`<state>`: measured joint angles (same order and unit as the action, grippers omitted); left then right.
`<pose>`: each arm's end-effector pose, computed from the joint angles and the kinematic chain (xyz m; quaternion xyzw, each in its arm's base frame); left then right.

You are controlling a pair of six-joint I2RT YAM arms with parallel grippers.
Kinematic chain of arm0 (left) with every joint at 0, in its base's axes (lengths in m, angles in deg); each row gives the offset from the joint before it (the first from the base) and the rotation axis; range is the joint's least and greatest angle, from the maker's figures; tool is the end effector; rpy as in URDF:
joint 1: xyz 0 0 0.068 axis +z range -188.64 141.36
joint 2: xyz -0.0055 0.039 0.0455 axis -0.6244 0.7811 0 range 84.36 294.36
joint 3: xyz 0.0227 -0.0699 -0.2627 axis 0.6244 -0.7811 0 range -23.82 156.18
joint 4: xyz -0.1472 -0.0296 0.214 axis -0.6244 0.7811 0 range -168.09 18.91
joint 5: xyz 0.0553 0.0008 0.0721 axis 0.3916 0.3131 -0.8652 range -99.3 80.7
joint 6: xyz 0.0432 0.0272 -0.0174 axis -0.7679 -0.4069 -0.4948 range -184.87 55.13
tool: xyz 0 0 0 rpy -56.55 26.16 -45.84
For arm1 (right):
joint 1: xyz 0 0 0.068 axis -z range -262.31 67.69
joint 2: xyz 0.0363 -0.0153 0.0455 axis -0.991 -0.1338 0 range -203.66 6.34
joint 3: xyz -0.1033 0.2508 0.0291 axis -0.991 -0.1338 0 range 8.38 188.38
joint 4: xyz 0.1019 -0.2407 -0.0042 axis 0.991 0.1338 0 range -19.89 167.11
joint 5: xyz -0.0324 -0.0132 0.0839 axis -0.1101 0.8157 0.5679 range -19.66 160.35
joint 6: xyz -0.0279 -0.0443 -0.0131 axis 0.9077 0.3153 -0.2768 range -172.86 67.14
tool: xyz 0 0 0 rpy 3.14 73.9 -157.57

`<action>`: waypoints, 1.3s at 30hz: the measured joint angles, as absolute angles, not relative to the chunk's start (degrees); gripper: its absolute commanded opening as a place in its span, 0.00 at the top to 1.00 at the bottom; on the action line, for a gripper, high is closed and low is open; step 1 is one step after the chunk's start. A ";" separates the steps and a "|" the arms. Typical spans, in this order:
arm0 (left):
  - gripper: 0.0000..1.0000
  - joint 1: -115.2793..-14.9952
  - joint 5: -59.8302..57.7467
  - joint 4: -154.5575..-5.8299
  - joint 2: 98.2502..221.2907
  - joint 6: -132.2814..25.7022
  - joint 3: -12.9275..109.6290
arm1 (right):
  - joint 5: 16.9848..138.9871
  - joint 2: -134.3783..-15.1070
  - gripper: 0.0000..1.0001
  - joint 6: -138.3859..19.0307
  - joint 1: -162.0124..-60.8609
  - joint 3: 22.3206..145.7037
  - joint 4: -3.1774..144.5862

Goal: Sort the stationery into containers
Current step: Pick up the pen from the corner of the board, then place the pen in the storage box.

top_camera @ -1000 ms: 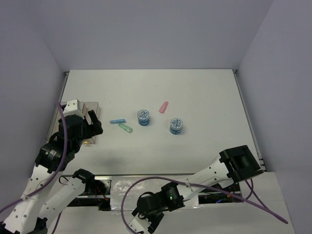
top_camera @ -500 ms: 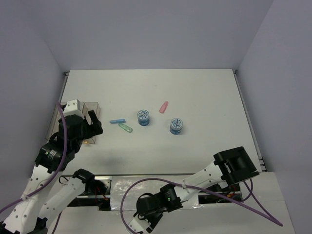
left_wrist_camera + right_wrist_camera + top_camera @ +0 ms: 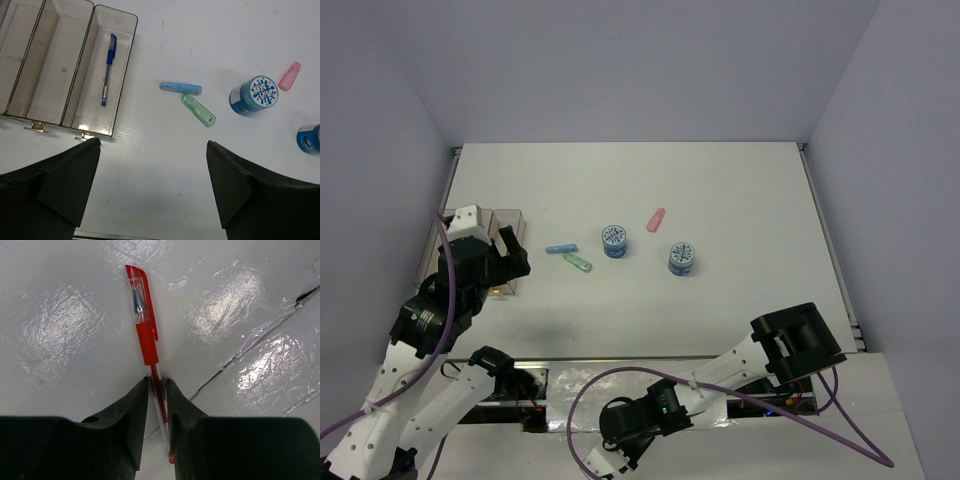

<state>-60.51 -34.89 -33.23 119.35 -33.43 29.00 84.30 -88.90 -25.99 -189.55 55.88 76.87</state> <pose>0.1107 -0.0278 0.3488 -0.1846 0.8191 -0.0597 0.5399 -0.1020 0.2995 0.1470 -0.8850 0.3344 0.2837 0.1565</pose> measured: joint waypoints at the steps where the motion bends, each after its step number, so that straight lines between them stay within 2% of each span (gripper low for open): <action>1: 0.01 -60.51 -34.86 -33.23 119.35 -33.41 29.00 | 84.32 -88.93 0.74 -25.99 -189.55 55.93 76.90; 3: 0.01 -60.51 -34.86 -33.23 119.35 -33.43 29.00 | 84.34 -88.95 0.82 -25.97 -189.55 55.95 76.90; 5: 0.01 -60.51 -34.89 -33.23 119.35 -33.41 29.00 | 84.39 -88.95 0.97 -25.82 -189.55 55.97 76.83; 8: 0.01 -60.51 -34.89 -33.23 119.24 -33.41 29.00 | 84.37 -88.95 0.99 -25.92 -189.55 56.08 76.87; 17: 0.01 -60.51 -35.00 -33.21 117.82 -33.36 29.00 | 83.16 -84.09 1.00 -26.21 -187.52 56.04 76.74; 24: 0.01 -60.51 -36.07 -33.16 115.89 -33.10 29.00 | 76.91 -70.72 1.00 -27.98 -178.25 54.24 68.72; 30: 0.01 -60.51 -37.57 -33.12 113.42 -32.77 29.00 | 70.53 -68.51 1.00 -31.56 -171.26 53.13 61.31; 39: 0.01 -60.51 -38.30 -33.10 111.48 -31.66 28.98 | 65.44 -62.37 1.00 -36.20 -166.34 52.43 54.25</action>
